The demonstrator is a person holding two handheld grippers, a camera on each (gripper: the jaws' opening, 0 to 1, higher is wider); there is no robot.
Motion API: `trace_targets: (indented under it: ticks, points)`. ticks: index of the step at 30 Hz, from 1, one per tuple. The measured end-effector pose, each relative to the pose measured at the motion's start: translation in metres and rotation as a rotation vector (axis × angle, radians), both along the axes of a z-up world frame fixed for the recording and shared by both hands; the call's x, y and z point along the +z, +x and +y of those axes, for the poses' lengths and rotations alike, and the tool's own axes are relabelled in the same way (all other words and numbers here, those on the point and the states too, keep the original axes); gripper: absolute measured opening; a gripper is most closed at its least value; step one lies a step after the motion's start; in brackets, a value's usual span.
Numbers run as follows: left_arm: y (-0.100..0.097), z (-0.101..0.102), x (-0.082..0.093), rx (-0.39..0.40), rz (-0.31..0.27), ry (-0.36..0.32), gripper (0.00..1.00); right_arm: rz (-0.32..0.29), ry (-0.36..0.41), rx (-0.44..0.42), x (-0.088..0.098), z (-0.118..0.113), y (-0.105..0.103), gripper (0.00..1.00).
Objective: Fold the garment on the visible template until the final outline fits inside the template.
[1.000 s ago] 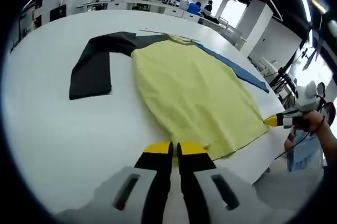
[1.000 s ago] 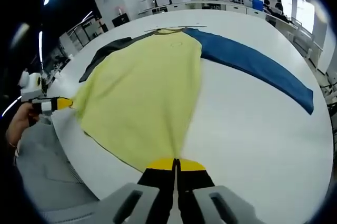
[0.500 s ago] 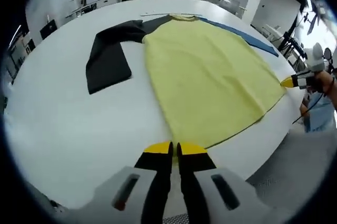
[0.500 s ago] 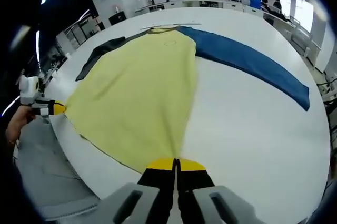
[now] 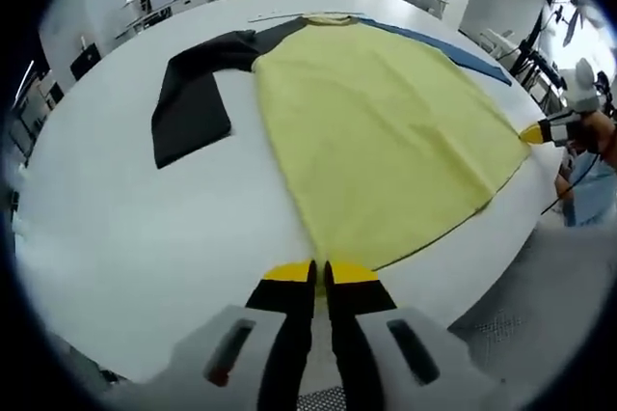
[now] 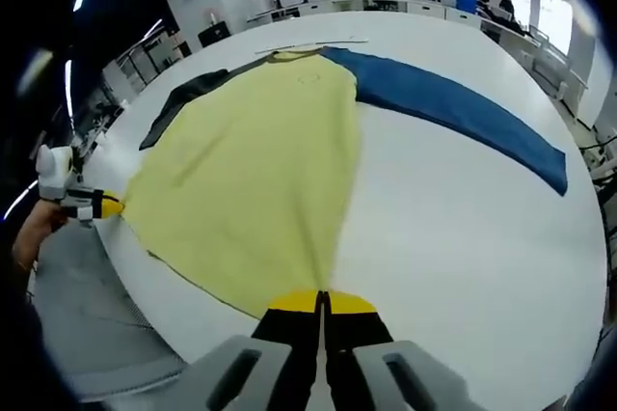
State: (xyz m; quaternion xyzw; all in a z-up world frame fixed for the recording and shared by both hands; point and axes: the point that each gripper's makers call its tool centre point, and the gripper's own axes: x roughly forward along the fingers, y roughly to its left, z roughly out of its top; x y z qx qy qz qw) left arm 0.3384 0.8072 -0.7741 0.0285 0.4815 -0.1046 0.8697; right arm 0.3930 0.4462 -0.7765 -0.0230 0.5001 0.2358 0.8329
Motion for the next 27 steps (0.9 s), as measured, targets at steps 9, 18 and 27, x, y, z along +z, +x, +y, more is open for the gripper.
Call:
trace_targets:
  ticks: [9,18,27]
  points:
    - [0.0,0.005,0.0,0.012,-0.011,0.013,0.01,-0.01,-0.021,0.026,0.0,-0.001,-0.001,0.0]
    - [0.0,0.007,-0.001,0.091,-0.008,-0.045,0.03,-0.007,-0.006,0.033,-0.001,0.001,-0.001,0.0]
    - [0.014,0.001,0.02,0.125,-0.151,-0.106,0.43,-0.055,0.061,-0.033,0.013,-0.005,0.008,0.44]
